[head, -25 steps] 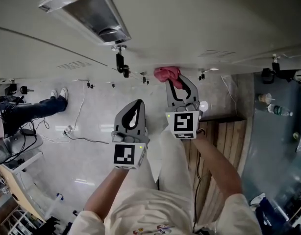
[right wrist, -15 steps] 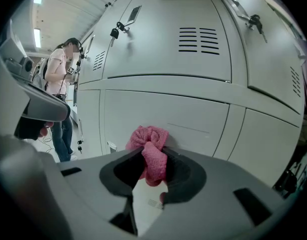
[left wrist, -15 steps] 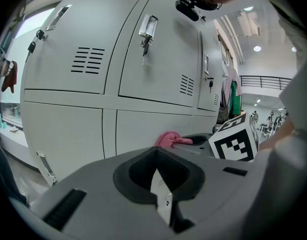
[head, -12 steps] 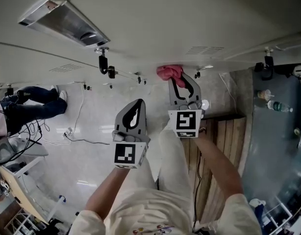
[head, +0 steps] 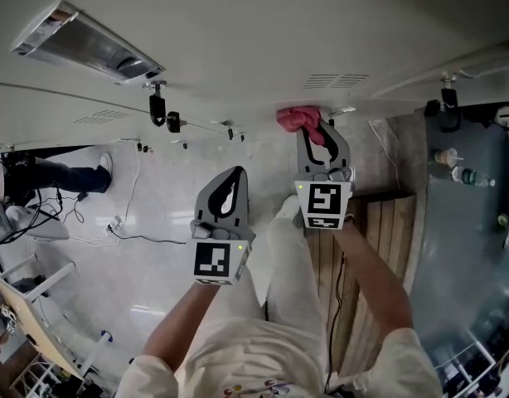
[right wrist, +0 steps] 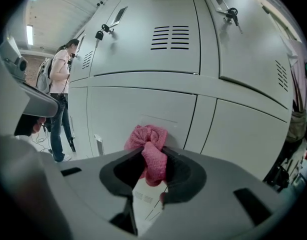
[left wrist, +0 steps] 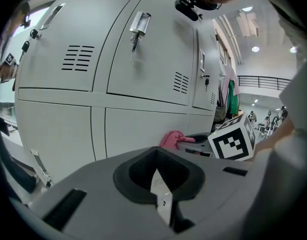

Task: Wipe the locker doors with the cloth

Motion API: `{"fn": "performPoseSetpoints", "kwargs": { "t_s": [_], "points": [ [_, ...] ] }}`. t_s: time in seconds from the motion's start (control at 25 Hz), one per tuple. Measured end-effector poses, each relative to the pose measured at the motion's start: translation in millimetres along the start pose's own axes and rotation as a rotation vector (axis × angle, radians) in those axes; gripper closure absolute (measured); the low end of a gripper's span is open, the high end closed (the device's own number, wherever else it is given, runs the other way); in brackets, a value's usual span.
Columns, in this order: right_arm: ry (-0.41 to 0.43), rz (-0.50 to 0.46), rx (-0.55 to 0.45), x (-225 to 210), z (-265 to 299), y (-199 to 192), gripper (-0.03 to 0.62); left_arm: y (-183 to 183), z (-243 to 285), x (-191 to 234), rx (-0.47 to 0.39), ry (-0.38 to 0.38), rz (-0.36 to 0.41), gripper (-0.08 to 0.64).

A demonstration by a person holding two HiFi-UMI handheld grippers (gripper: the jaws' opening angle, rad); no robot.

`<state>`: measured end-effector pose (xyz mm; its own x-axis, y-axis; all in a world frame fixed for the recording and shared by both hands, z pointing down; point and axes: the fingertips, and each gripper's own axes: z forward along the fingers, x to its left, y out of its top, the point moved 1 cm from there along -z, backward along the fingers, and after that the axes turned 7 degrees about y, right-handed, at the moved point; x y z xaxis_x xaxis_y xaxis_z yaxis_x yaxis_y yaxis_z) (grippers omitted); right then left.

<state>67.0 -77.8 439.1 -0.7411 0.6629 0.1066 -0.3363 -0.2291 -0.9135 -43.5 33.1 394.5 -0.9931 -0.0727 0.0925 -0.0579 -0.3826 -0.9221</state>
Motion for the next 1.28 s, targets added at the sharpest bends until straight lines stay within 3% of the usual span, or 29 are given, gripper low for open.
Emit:
{"fn": "performPoseSetpoints", "kwargs": {
  "t_s": [0.8, 1.0, 1.28],
  "points": [
    [-0.125, 0.076, 0.038, -47, -28, -29, 0.486, -1, 3, -9, 0.019, -0.010, 0.000, 0.554],
    [-0.079, 0.065, 0.043, -22, -30, -32, 0.487, -1, 2, -5, 0.005, -0.010, 0.011, 0.554],
    [0.059, -0.002, 0.049, 40, -13, -31, 0.488, -5, 1, 6, 0.028, 0.003, -0.004, 0.554]
  ]
}}
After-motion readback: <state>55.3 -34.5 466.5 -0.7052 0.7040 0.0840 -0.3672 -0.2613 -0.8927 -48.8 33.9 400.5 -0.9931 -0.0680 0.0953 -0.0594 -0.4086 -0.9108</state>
